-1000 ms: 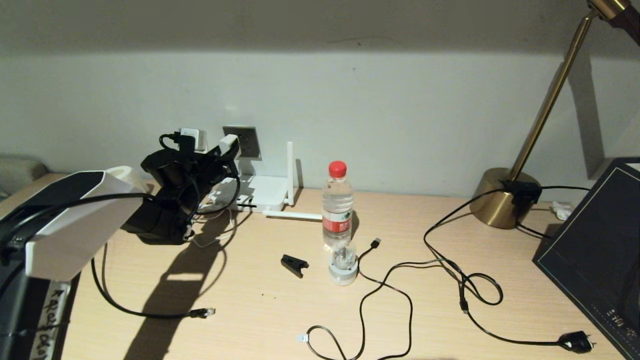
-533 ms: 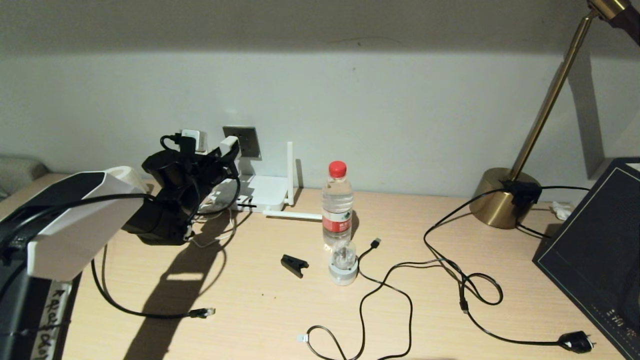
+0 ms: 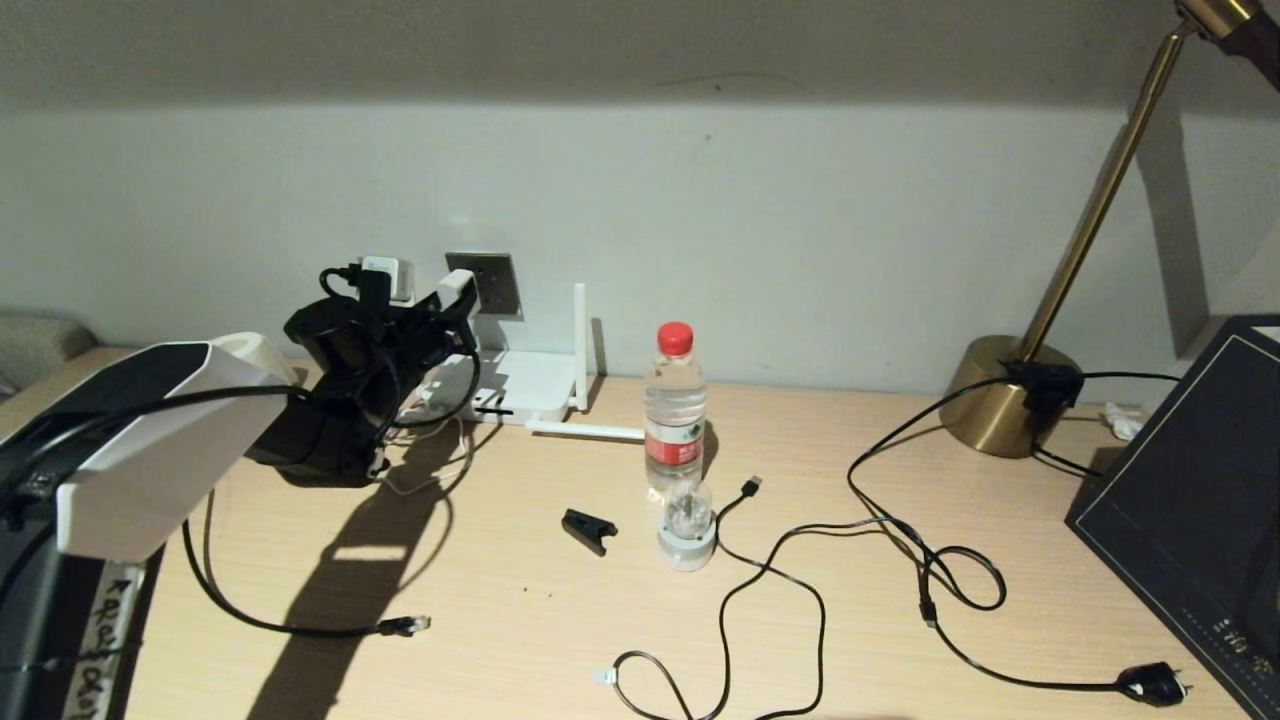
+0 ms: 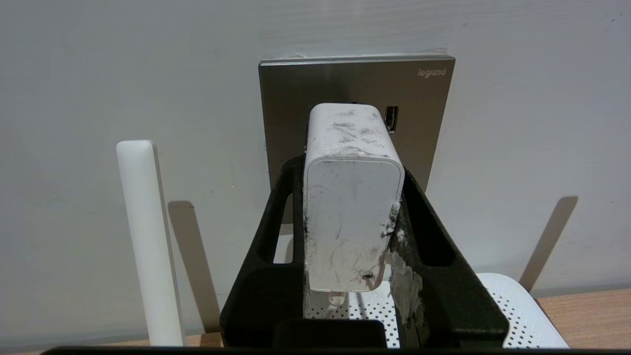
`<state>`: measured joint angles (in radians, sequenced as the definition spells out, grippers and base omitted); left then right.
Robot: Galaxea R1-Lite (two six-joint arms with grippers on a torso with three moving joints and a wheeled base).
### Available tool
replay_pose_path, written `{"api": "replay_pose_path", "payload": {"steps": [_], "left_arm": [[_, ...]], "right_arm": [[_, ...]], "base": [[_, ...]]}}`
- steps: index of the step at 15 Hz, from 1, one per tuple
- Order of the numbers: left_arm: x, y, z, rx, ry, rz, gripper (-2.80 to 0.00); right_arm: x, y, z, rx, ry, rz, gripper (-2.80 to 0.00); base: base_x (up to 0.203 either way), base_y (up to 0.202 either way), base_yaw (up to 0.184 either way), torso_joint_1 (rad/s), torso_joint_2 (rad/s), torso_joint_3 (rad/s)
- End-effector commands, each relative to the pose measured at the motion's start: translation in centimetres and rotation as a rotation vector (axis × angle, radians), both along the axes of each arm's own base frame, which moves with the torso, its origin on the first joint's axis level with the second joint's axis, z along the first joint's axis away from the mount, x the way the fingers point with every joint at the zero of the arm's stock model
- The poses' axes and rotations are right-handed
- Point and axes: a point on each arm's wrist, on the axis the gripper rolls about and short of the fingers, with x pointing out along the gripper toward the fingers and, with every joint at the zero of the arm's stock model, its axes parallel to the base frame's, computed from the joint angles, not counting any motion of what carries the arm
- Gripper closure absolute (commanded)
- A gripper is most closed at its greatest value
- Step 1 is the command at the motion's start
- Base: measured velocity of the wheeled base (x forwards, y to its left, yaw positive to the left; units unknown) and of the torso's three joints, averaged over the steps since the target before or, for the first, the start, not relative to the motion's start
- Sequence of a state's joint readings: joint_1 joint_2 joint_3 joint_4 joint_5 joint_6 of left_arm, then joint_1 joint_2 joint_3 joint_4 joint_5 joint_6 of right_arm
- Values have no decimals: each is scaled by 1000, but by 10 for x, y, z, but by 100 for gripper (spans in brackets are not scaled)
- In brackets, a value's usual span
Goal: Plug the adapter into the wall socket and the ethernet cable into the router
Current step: Plug plug into socket
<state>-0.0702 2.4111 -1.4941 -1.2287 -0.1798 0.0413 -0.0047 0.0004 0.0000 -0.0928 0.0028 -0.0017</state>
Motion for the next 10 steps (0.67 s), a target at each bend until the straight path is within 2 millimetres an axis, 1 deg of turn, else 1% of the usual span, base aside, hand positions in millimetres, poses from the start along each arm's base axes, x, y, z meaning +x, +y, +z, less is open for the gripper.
{"api": "replay_pose_path", "payload": {"steps": [1, 5, 10], "left_arm": [[1, -1, 4, -1, -17, -2, 0], [5, -3, 8, -2, -18, -5, 0], [6, -10, 1, -1, -5, -11, 0]], "right_arm": [[3, 0, -10, 0, 36, 0, 0], [3, 0, -10, 0, 36, 0, 0], [3, 0, -10, 0, 36, 0, 0]], "base": [[0, 0, 0, 0, 0, 0], [0, 0, 0, 0, 0, 0], [0, 0, 0, 0, 0, 0]]}}
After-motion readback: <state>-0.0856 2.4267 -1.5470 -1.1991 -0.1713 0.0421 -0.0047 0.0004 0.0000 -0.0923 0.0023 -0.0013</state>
